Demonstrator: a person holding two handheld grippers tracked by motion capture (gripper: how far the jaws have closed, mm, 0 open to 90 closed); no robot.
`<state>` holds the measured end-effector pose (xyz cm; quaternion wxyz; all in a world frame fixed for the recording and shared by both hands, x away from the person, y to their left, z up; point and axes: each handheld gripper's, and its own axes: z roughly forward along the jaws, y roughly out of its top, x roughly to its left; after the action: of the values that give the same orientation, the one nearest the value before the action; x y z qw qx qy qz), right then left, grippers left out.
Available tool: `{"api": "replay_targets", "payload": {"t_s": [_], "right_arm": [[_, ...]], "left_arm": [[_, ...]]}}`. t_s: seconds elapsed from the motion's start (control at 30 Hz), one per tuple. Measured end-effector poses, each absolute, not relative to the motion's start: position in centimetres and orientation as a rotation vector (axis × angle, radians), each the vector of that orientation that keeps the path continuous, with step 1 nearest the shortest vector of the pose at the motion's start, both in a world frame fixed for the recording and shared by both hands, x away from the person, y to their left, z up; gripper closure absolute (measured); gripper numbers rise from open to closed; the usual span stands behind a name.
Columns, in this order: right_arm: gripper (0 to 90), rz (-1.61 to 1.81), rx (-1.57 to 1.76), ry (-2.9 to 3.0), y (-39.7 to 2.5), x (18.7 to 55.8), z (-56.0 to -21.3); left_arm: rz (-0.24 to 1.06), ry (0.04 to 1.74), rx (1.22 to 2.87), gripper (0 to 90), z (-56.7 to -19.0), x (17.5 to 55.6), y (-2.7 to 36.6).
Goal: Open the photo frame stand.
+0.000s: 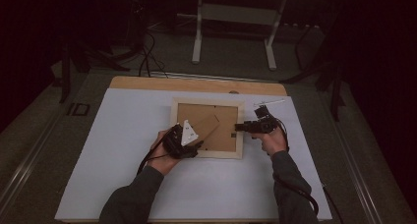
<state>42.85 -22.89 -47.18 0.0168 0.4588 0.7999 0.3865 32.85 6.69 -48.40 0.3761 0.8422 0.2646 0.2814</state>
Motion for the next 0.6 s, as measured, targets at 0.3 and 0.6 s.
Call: {"api": "replay_targets", "payload": {"t_s": [0.3, 0.6], "right_arm": [[58.1, 1.194, 1.409, 2.471, -22.7, 42.6, -47.0], [58.2, 1.200, 1.408, 2.455, -22.7, 42.4, -47.0]], "left_arm": [[0.350, 0.808, 2.027, 32.9, -47.1, 34.9, 8.3], [0.106, 0.920, 1.994, 36.6, -47.3, 36.9, 9.8]]}}
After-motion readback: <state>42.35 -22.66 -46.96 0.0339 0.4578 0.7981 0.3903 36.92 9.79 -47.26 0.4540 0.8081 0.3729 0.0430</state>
